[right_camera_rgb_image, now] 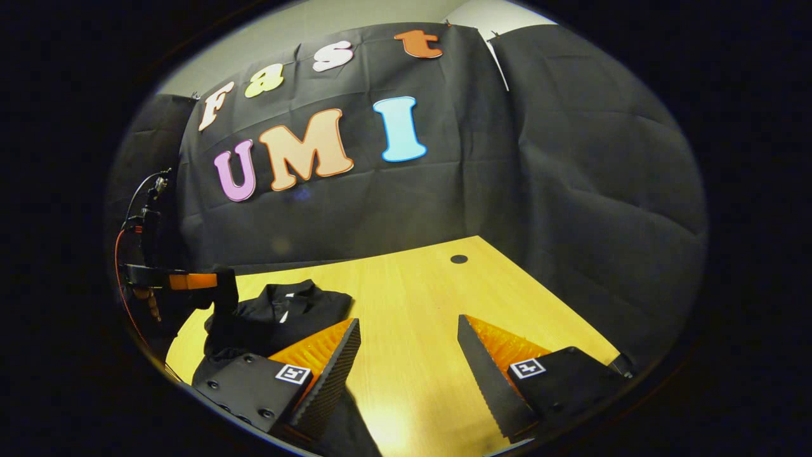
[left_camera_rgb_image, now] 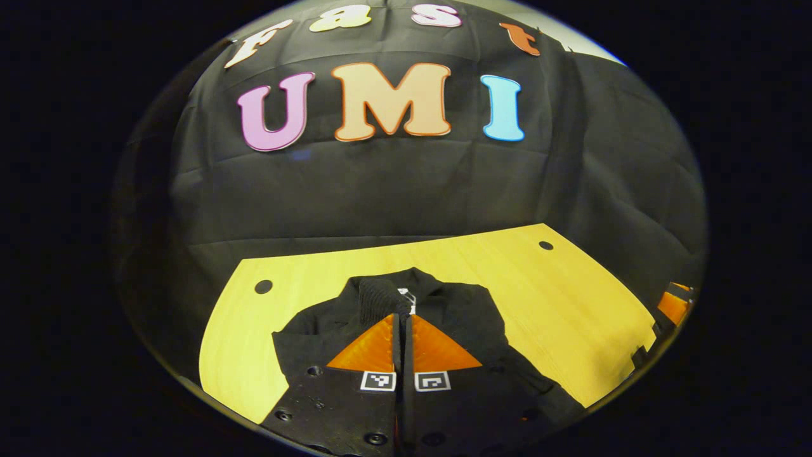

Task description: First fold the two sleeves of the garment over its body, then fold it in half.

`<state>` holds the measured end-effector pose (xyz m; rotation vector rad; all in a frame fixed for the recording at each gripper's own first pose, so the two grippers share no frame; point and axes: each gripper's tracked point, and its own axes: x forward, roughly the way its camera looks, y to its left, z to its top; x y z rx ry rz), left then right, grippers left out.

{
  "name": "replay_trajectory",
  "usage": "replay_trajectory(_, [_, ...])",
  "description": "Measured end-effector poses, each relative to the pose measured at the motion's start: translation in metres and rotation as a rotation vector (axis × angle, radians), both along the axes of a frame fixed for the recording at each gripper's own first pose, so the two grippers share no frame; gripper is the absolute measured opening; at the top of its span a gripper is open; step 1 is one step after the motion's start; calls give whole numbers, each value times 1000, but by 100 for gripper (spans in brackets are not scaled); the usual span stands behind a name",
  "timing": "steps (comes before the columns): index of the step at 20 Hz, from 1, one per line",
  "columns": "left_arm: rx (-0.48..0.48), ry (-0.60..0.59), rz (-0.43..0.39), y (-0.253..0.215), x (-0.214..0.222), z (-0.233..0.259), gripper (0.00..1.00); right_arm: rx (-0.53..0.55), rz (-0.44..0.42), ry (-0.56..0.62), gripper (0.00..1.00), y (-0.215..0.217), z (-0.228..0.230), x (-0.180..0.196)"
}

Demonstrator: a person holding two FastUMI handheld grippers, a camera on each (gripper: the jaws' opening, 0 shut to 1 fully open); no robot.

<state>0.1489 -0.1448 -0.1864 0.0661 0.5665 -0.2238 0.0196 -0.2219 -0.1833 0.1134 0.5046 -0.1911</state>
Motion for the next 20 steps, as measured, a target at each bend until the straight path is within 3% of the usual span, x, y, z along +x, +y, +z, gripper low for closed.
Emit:
replay_trajectory(8, [28, 147, -28, -62, 4, -76, 0, 18, -68, 24, 98, -52, -8, -27])
replay_trajectory(10, [-20, 144, -31, -75, 7, -82, 0, 29, -63, 37, 97, -56, -13, -27])
replay_trajectory(12, [-38, 90, -2, -73, 5, -58, 100, 34, -48, 34, 98, -56, -11, -24])
replay_trajectory(13, [-39, 61, 4, -67, 6, -49, 95, 33, -31, 32, 98, -52, -10, -22])
replay_trajectory(20, [-28, 11, 65, 27, -82, -5, 97, 17, 120, 61, 98, 25, -19, -25])
